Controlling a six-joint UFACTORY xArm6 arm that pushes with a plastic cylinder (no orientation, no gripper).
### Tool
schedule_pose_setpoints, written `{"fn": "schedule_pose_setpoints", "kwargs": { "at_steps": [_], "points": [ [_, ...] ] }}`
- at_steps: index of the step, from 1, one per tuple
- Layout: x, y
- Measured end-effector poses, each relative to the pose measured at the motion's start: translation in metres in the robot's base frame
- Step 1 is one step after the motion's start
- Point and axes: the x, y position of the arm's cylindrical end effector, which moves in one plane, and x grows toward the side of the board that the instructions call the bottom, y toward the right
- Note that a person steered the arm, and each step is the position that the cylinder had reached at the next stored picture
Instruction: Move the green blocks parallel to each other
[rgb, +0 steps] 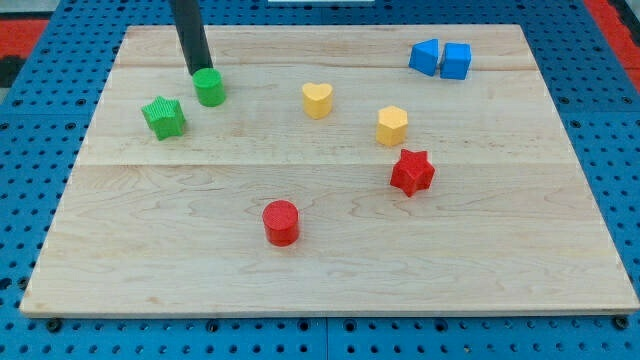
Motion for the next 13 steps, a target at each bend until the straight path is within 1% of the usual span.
{"fn": "schedule_pose_setpoints", "kwargs": {
  "at_steps": [1,2,3,4,5,6,7,9,10,11,13],
  "points": [
    [0.034,0.0],
    [0.056,0.008],
    [0.062,0.009],
    [0.067,0.023],
    [0.031,-0.012],
    [0.019,-0.066],
    [0.057,-0.072],
    [0.122,-0.055],
    [0.171,-0.042],
    [0.206,0.002],
    [0.135,0.062]
  ]
}}
